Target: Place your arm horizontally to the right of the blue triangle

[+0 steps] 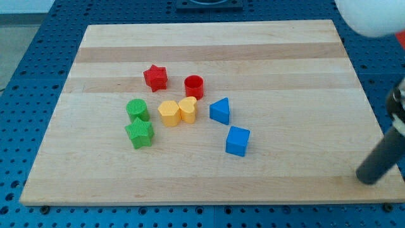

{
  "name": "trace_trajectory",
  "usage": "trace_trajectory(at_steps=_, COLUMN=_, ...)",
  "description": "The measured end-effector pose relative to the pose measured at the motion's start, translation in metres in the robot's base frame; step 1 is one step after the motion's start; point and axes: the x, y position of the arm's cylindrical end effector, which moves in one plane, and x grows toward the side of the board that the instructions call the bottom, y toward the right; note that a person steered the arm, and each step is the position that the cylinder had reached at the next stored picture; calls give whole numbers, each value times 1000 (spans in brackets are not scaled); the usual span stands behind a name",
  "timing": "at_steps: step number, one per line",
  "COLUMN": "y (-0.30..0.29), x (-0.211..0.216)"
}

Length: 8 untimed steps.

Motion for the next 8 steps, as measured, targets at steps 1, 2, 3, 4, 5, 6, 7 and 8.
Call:
trace_trajectory(at_steps=1, y=-1, x=11)
trace_trajectory(at_steps=2, y=-14, x=11)
trace_trajectory(at_steps=3, y=-36, x=-22)
trace_trajectory(at_steps=4, y=-36, x=-99)
trace_trajectory(at_steps=5, y=-40, x=-165)
trace_trajectory(at_steps=6, y=-37, x=-168)
trace_trajectory(at_steps=7, y=-37, x=-168)
trace_trajectory(at_steps=8, y=-37, x=-168)
